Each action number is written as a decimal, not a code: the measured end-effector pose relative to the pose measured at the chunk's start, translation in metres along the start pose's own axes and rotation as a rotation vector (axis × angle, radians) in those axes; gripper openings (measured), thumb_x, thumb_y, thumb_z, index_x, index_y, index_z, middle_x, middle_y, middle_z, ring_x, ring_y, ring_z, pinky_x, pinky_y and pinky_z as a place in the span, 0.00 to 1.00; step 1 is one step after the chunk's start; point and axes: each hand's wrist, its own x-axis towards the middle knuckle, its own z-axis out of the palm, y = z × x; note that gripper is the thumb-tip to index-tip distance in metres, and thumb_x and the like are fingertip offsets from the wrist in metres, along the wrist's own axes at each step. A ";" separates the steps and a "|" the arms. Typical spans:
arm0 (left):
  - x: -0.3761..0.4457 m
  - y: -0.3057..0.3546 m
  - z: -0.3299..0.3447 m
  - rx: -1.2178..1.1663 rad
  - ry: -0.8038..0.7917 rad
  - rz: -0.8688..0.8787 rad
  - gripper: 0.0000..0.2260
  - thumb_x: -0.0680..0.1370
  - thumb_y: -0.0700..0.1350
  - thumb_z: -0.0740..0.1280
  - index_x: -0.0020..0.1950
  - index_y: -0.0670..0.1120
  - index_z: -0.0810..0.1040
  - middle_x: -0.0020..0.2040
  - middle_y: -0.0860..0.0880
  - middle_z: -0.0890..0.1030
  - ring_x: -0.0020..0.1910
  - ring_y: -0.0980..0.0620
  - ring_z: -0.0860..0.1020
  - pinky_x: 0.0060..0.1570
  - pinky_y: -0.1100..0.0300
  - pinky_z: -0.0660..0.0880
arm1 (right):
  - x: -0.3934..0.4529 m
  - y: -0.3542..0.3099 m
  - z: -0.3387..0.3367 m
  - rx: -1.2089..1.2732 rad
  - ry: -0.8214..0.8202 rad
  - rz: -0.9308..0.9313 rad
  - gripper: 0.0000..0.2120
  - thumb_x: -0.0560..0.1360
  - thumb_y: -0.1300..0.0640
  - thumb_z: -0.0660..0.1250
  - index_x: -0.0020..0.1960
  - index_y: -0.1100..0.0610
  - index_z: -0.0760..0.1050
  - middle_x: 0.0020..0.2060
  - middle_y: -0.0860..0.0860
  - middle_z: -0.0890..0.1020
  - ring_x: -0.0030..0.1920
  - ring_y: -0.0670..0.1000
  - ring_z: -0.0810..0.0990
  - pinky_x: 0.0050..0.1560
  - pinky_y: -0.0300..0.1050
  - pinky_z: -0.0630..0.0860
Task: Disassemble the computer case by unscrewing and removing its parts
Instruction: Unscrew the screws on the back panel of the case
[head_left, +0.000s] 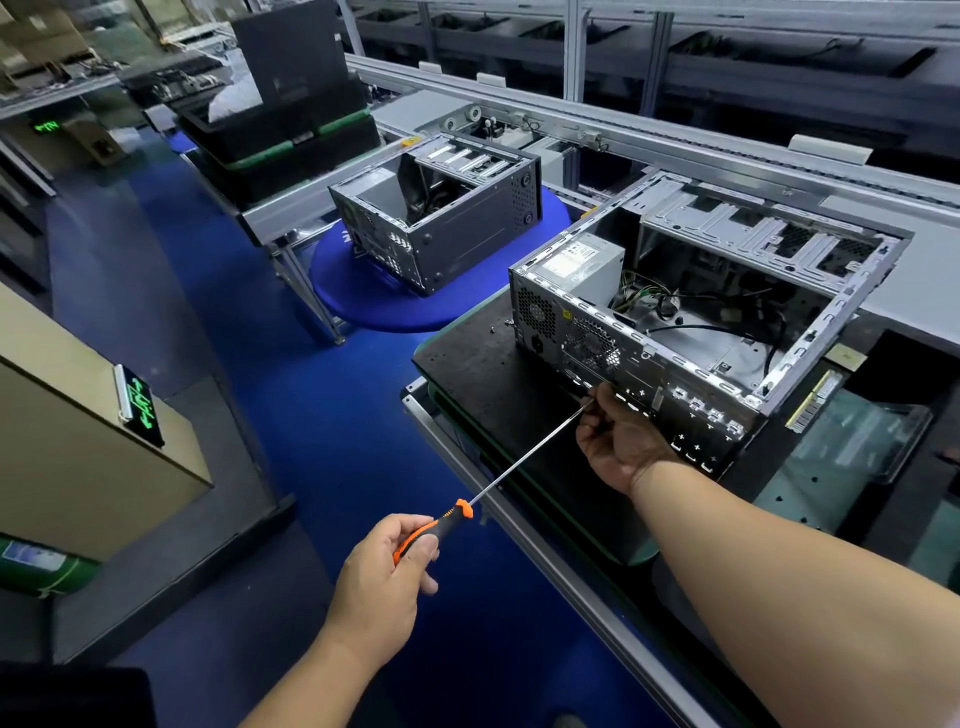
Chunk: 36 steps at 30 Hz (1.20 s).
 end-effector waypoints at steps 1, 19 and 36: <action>0.000 0.000 0.000 -0.060 -0.019 -0.034 0.08 0.85 0.45 0.65 0.53 0.57 0.83 0.45 0.51 0.86 0.35 0.50 0.84 0.40 0.54 0.76 | 0.000 0.000 0.000 0.000 -0.002 0.000 0.07 0.81 0.53 0.67 0.46 0.56 0.76 0.34 0.49 0.78 0.31 0.43 0.69 0.29 0.33 0.70; 0.000 0.012 0.002 -0.230 -0.162 -0.195 0.03 0.83 0.46 0.69 0.56 0.49 0.79 0.35 0.50 0.76 0.32 0.53 0.69 0.33 0.57 0.69 | -0.005 -0.001 0.005 0.019 0.025 0.001 0.09 0.82 0.54 0.66 0.45 0.57 0.75 0.35 0.50 0.76 0.32 0.44 0.66 0.29 0.32 0.68; 0.001 0.011 -0.005 -0.459 -0.305 -0.529 0.27 0.83 0.63 0.65 0.56 0.38 0.84 0.36 0.43 0.76 0.28 0.52 0.67 0.28 0.59 0.61 | -0.005 -0.001 0.005 0.012 0.042 0.023 0.09 0.81 0.54 0.67 0.44 0.55 0.75 0.34 0.50 0.77 0.32 0.43 0.67 0.29 0.32 0.68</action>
